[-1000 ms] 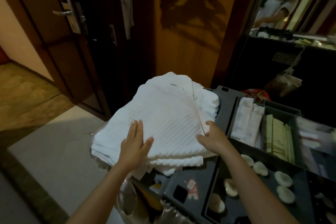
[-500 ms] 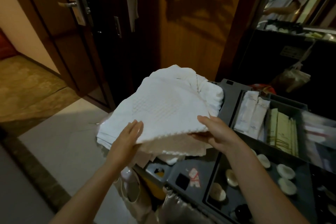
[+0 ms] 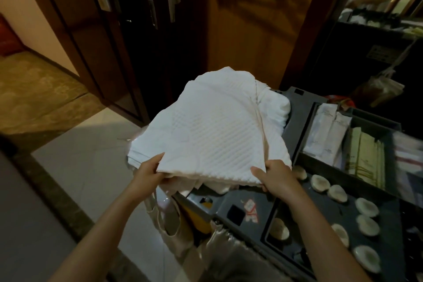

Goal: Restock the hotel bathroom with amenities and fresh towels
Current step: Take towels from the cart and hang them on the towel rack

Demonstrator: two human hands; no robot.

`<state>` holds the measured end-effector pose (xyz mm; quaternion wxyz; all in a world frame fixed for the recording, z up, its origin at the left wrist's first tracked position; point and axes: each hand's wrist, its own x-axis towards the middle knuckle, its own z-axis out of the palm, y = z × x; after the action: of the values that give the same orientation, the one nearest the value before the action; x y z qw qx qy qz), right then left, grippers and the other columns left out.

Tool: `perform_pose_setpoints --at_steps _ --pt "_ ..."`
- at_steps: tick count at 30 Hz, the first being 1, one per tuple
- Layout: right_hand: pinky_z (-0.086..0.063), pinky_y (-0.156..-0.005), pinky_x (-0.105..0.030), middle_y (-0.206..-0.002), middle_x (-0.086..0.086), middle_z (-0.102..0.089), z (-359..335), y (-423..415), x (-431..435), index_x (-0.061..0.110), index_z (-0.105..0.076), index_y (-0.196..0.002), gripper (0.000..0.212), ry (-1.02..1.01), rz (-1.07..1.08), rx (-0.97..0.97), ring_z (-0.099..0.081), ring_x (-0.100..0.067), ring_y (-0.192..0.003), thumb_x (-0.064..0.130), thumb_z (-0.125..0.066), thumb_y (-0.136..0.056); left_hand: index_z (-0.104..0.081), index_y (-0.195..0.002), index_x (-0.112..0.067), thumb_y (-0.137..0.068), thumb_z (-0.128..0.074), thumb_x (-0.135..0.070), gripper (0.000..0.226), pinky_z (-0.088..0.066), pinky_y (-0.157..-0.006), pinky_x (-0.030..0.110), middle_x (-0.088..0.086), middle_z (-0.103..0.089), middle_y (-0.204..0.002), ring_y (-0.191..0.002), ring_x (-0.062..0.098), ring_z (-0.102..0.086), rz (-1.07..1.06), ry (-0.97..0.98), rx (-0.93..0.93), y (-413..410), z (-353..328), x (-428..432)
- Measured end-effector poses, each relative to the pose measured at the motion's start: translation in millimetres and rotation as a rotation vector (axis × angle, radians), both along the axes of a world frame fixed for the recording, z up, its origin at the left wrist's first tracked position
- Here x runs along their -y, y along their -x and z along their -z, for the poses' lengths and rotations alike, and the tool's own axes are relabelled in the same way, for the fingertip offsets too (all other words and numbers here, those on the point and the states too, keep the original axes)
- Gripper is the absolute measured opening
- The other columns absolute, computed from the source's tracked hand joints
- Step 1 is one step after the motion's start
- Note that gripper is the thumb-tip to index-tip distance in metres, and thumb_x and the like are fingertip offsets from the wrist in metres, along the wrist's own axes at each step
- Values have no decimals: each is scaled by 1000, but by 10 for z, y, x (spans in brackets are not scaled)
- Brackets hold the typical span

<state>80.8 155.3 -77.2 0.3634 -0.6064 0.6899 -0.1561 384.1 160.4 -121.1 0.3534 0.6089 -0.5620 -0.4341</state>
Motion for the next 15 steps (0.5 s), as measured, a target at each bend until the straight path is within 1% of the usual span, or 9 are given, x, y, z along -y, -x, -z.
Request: perform_pose_setpoints --at_steps 2,3,5,6,7,9,11,13,15 --pt "-40 -56 -28 -71 -1 -57 -30 1 21 16 -53 -77 36 -18 -44 -169 -56 -18 -67 49 -48 -90 -50 -127 -22 -78 -67 -14 52 -55 -85 31 1 -60 -120 -107 17 -60 108 -134 -97 -101 -90 8" --pt "-37 -55 -28 -77 -1 -56 -72 -9 33 15 -52 -83 38 -16 -78 -273 -54 -18 -70 52 -46 -89 -48 -128 -23 -69 -73 -29 65 -55 -84 29 0 -58 -123 -107 15 -60 160 -210 -144 -151 -130 18" --pt "-36 -59 -30 -99 -4 -59 -167 -29 62 16 -49 -109 43 17 -117 -408 -54 -21 -82 53 -47 -88 -45 -126 -26 -50 -78 -53 88 -54 -84 26 -3 -53 -126 -112 16 -57 157 -354 -230 -175 -195 43" --pt "-39 -64 -31 -111 -5 -58 -198 -38 80 18 -40 -124 52 45 -116 -426 -56 -24 -91 53 -50 -87 -44 -126 -25 -47 -78 -64 94 -53 -86 28 -4 -51 -127 -114 18 -55 115 -393 -251 -140 -229 65" --pt "-43 -68 -32 -118 -6 -57 -220 -49 101 20 -30 -133 62 68 -98 -395 -56 -26 -96 52 -52 -85 -45 -127 -22 -53 -72 -70 92 -53 -89 32 -3 -50 -127 -114 20 -54 54 -398 -231 -73 -262 99" --pt "-48 -77 -36 -125 -5 -54 -226 -82 159 24 -19 -139 69 94 -34 -222 -56 -28 -101 52 -52 -85 -54 -115 -15 -76 -58 -63 62 -52 -83 34 3 -54 -117 -101 20 -57 -101 -327 -39 125 -333 194" --pt "-48 -82 -37 -131 -5 -52 -200 -124 242 25 -14 -143 70 130 28 -100 -55 -28 -107 50 -50 -89 -56 -110 -10 -86 -53 -53 49 -44 -74 32 6 -56 -110 -92 21 -55 -262 -275 203 301 -352 293" --pt "-46 -81 -36 -132 -6 -52 -178 -168 319 25 -15 -144 65 164 62 -94 -55 -29 -108 47 -47 -92 -53 -119 -4 -87 -53 -50 56 -38 -76 30 9 -55 -116 -100 24 -53 -343 -248 213 380 -301 341" --pt "-44 -80 -37 -130 -9 -53 -140 -197 359 27 -17 -144 57 191 69 -163 -54 -32 -108 42 -42 -95 -56 -118 -2 -89 -54 -45 52 -38 -76 30 11 -58 -118 -98 23 -52 -388 -178 135 380 -260 323"
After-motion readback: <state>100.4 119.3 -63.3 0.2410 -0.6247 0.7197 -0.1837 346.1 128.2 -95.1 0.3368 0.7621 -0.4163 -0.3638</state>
